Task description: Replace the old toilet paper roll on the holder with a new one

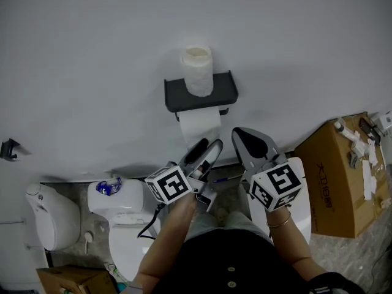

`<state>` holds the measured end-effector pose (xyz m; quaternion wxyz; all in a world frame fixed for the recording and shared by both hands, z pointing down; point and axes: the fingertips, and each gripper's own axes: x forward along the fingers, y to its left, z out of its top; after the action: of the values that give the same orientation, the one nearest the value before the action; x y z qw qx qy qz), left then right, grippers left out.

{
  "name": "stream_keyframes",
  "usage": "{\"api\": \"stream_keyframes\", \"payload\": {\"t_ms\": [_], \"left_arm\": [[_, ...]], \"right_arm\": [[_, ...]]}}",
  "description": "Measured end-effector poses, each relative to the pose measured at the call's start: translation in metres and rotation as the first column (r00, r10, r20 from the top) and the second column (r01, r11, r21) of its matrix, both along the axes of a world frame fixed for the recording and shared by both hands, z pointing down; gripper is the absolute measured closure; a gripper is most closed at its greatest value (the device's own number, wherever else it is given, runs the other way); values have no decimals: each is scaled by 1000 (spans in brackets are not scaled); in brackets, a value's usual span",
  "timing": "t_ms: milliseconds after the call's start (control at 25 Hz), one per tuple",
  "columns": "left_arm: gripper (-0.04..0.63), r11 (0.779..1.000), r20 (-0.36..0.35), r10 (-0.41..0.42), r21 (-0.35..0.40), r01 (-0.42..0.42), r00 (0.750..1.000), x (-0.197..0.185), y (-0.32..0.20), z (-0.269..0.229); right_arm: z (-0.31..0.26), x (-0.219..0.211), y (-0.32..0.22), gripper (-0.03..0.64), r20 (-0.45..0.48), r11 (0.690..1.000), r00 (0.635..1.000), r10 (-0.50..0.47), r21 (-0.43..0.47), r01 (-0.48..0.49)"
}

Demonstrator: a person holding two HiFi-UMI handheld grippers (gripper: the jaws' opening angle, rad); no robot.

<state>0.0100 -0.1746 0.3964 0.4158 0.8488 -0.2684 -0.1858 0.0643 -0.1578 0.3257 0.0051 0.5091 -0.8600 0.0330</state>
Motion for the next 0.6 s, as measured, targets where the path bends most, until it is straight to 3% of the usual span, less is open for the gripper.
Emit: {"api": "stream_keyframes", "payload": {"t_ms": [280, 440, 600], "left_arm": [[192, 994, -63, -92, -57, 89, 994, -9, -21, 5], [190, 988, -67, -135, -82, 129, 989, -18, -33, 6], [190, 987, -153, -135, -108, 120, 979, -14, -43, -1]], "right_arm": [[2, -2, -5, 615, -5, 1000, 1000, -9, -2, 9], [5, 0, -7, 615, -8, 1000, 1000, -8, -9, 8], [10, 3, -11, 615, -25, 1000, 1000, -4, -21, 4]]}}
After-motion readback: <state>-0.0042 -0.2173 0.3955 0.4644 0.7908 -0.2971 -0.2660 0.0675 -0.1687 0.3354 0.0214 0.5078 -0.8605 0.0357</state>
